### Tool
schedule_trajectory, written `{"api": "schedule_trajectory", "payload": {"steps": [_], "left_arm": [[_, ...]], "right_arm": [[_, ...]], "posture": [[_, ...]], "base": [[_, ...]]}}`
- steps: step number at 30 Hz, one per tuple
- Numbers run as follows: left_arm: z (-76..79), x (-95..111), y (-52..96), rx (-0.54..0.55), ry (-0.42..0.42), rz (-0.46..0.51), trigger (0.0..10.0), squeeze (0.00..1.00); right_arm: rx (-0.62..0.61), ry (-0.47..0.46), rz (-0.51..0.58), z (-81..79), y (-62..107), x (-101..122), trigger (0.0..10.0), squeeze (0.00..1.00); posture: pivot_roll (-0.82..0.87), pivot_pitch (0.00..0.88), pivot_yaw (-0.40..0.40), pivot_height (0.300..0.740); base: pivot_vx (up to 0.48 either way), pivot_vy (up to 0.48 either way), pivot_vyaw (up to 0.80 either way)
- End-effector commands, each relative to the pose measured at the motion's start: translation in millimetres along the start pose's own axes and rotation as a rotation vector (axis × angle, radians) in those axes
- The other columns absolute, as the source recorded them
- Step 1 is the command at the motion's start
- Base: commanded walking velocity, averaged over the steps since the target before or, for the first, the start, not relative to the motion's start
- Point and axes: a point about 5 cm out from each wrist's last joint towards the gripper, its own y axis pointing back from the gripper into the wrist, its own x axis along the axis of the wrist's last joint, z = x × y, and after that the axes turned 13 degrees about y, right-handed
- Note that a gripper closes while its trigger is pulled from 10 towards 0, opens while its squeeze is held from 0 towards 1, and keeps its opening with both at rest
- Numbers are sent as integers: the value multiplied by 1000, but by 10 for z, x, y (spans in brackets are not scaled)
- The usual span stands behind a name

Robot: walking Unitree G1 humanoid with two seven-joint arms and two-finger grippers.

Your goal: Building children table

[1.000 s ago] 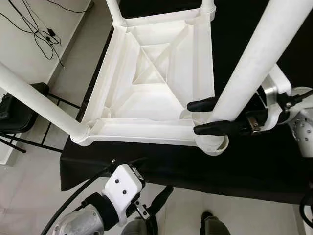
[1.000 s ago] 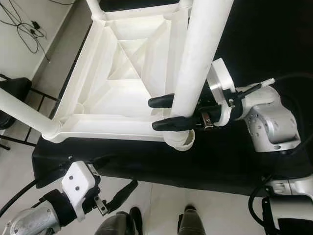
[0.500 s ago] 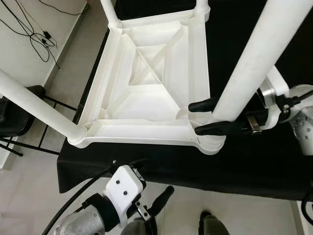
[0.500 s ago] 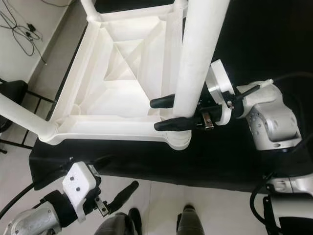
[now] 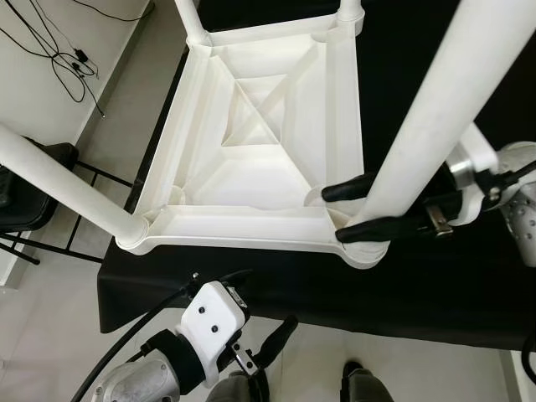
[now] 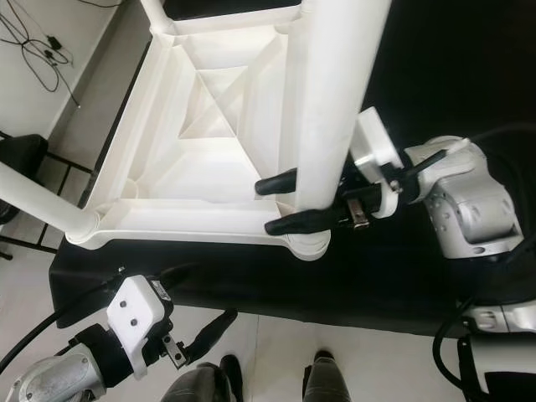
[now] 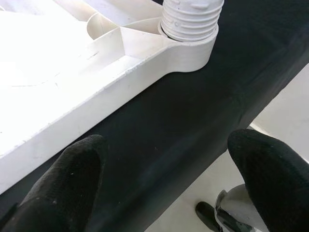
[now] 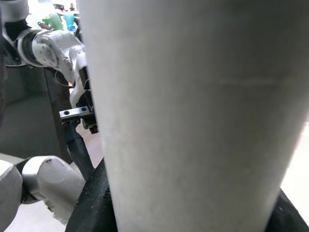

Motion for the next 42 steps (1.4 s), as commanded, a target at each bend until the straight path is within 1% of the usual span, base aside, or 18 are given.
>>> {"api": "schedule_trajectory", "payload": {"steps": [1,4,6,7,11,13,15,16,18,28,32,34,35,37,38,39,41,42], "left_arm": [[19,-45,16,-2,16,-24,10000,0],[19,-43,16,-1,16,-23,10000,0],[20,-42,17,0,16,-22,10000,0],[20,-42,17,0,17,-22,10000,0],[20,-40,16,-1,18,-21,10000,0],[19,-40,16,-1,19,-21,10000,0],[19,-40,16,-1,19,-21,10000,0],[19,-39,15,0,19,-21,10000,0],[19,-39,15,0,19,-21,10000,0],[19,-44,14,-2,21,-21,10000,0],[18,-49,10,-1,21,-22,10000,0],[18,-50,10,-1,21,-22,10000,0],[17,-50,11,-1,21,-22,10000,0],[17,-50,11,-1,21,-22,10000,0],[16,-51,12,0,22,-22,10000,0],[16,-51,12,0,22,-22,10000,0],[14,-51,15,1,22,-22,10000,0],[14,-51,15,1,22,-22,10000,0]], "right_arm": [[133,-140,-3,-159,-221,-262,10000,0],[134,-133,-7,-147,-242,-266,10000,0],[121,-116,-37,-124,-291,-296,10000,0],[85,-114,-63,-80,-327,-331,10000,0],[30,-104,-81,-18,-363,-364,10000,0],[-36,-110,-94,40,-371,-392,10000,0],[-36,-110,-94,40,-371,-392,10000,0],[-119,-132,-122,93,-356,-437,10000,0],[-144,-141,-135,99,-344,-455,10000,0],[-257,-204,-189,77,-271,-538,10000,0],[-369,-251,-241,65,-250,-624,10000,0],[-391,-259,-250,66,-246,-637,10000,0],[-451,-277,-264,63,-229,-663,10000,0],[-451,-277,-264,63,-229,-663,10000,0],[-504,-298,-274,51,-216,-686,10000,0],[-504,-298,-274,51,-216,-686,10000,0],[-680,-363,-291,-57,-253,-727,10000,0],[-680,-363,-291,-57,-253,-727,10000,0]], "posture": [[-29,348,170,740],[-30,349,170,740],[-30,351,169,740],[-32,354,170,740],[-32,353,168,740],[-32,354,169,740],[-32,354,169,740],[-32,356,169,740],[-33,356,170,740],[-37,356,169,740],[-40,356,167,740],[-40,356,167,740],[-42,355,166,740],[-42,355,166,740],[-43,356,165,740],[-43,356,165,740],[-44,359,155,740],[-44,359,155,740]], "base": [[0,0,0],[0,0,0],[0,0,0],[0,0,0],[0,0,0],[0,0,0],[0,0,0],[0,0,0],[0,0,0],[0,0,0],[0,0,0],[0,0,0],[0,0,0],[0,0,0],[0,0,0],[0,0,0],[0,0,0],[0,0,0]]}}
